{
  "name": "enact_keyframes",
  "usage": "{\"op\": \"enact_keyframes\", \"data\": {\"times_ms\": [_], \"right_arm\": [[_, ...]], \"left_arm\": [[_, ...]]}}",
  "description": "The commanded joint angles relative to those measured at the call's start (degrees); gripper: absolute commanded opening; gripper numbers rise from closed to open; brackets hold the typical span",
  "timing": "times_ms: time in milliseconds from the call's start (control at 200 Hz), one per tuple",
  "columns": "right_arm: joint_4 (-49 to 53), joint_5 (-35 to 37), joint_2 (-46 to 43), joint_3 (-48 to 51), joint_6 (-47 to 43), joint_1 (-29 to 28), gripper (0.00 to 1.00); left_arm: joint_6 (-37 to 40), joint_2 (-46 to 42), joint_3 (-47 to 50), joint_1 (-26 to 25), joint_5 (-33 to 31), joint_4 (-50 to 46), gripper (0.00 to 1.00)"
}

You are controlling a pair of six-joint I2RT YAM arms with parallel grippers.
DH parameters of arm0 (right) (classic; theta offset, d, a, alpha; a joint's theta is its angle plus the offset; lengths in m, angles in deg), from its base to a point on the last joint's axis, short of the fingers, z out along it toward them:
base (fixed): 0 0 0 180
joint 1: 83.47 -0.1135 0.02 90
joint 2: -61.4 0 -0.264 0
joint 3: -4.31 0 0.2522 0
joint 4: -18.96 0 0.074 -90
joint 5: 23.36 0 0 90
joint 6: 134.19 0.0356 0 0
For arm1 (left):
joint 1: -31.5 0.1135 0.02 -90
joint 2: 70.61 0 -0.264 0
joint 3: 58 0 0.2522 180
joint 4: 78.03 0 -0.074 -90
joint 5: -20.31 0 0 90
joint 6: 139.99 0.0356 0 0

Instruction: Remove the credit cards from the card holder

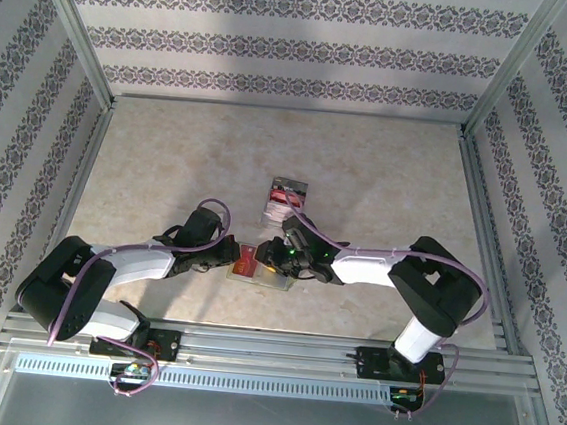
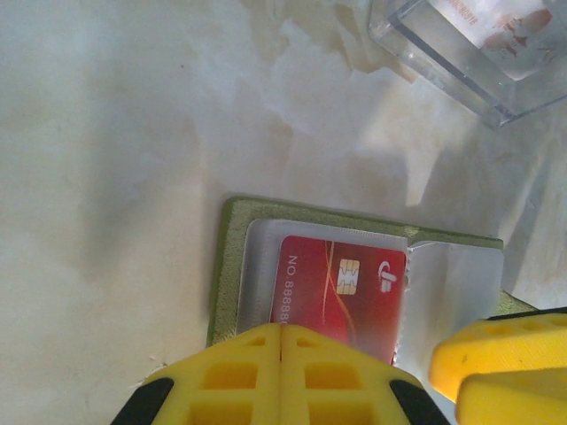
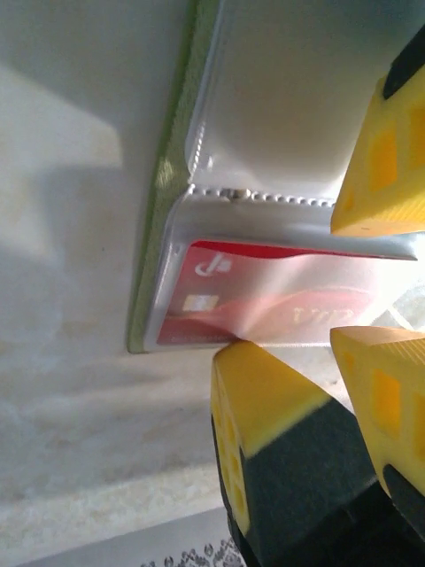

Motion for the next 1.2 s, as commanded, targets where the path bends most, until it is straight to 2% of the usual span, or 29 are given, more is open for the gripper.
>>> {"op": "enact_keyframes", "data": {"times_ms": [0, 405, 715, 944, 1194], "right_arm": [[-0.07, 1.12, 0.76, -1.15, -0.07, -0.55, 0.32], [-1.74, -1.48, 1.16, -0.58, -2.43, 0.01, 0.32], [-1.54, -2.09, 2.17, -0.66, -2.76, 0.11, 0.32], [-2.57, -2.97, 3.2, -0.76, -3.07, 0.13, 0.31], [-4.63, -3.41, 3.66, -0.04, -2.62, 0.48, 0.3]], "left_arm": [[-0.21, 0.43, 1.88, 0.21, -0.86, -3.88, 0.0], [-1.05, -8.8, 0.45, 1.95, 0.41, -8.84, 0.0], [-2.81, -3.24, 2.32, 3.17, 6.12, -1.48, 0.0], [-2.25, 0.46, 2.93, 3.29, 5.37, -0.25, 0.0], [-1.33, -0.15, 3.3, 3.33, 3.96, -2.46, 0.0]]}}
